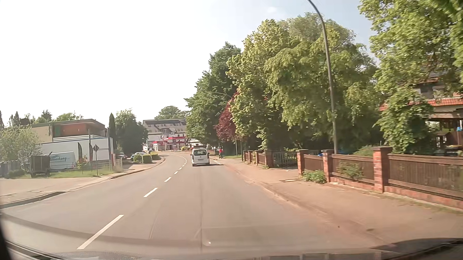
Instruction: Follow the waypoints while adhering to traffic rules and regulations
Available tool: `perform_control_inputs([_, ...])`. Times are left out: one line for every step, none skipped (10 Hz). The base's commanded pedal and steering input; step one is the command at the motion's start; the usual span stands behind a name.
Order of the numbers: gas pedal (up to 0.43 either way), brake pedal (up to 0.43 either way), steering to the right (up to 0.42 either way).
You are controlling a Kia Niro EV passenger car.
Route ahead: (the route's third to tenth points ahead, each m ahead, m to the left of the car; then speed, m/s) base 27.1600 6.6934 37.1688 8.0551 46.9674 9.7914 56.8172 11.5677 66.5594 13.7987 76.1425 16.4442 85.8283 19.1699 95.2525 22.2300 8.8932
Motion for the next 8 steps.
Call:
perform_control_inputs([0.378,0.0,-0.143])
perform_control_inputs([0.37,0.0,-0.124])
perform_control_inputs([0.37,0.0,-0.101])
perform_control_inputs([0.37,0.0,-0.08])
perform_control_inputs([0.37,0.0,-0.068])
perform_control_inputs([0.37,0.0,-0.054])
perform_control_inputs([0.37,0.0,-0.045])
perform_control_inputs([0.37,0.0,-0.03])
